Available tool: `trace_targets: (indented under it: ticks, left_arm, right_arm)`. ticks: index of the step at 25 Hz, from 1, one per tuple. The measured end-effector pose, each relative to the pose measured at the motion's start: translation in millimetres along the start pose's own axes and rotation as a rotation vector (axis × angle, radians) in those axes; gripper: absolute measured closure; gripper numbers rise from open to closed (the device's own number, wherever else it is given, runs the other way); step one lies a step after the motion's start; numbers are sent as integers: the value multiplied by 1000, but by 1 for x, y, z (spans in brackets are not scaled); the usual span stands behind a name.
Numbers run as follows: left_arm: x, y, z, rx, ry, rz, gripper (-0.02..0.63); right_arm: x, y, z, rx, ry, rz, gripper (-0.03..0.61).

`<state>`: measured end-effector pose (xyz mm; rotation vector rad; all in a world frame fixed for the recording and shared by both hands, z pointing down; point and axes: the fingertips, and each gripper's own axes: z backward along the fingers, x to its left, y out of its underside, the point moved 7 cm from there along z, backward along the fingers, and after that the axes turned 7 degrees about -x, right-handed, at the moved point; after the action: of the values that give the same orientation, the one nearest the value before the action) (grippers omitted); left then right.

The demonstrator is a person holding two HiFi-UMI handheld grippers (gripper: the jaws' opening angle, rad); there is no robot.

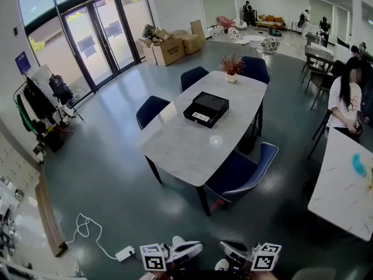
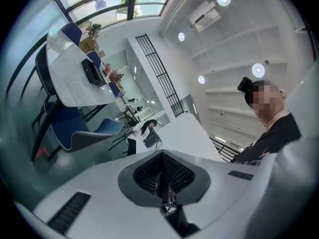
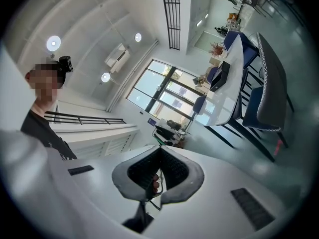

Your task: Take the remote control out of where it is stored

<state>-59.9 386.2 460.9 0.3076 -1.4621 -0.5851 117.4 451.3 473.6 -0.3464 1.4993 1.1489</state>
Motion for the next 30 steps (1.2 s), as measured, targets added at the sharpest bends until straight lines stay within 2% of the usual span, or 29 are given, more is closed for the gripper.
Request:
trace_targets:
  ticks: [3,6,11,15,19,22,26,30]
  left_arm:
    - [17,-18,0,9,22,-5,607]
    - [37,-40,4,8,31,23,607]
    - [60,-99,14,40,91,5,607]
    - [90,-141,33,53,100,24,607]
    - [111,-183,58,62,116,13,607]
    - [123,-209,77,44,118,23,607]
    - [139,-232,96,9,112,22,607]
    - [149,-239,107,-22,98,43,607]
  right_arm:
    - [-11,-2,-18,-16,11,-18,568]
    - [-17,-11,-41,-22,44,29,568]
    - [-21,-18,-96,-63,81,27,568]
    - [-26,-28,-149,-57,123,109,568]
    - [-34,-17,-203,-78,118,42,569]
    - [-33,-16,-235,-64,125,56,568]
    - [-36,-20,-264,-39,134,81,569]
    - [-42,-29,-278,-47,140,75,568]
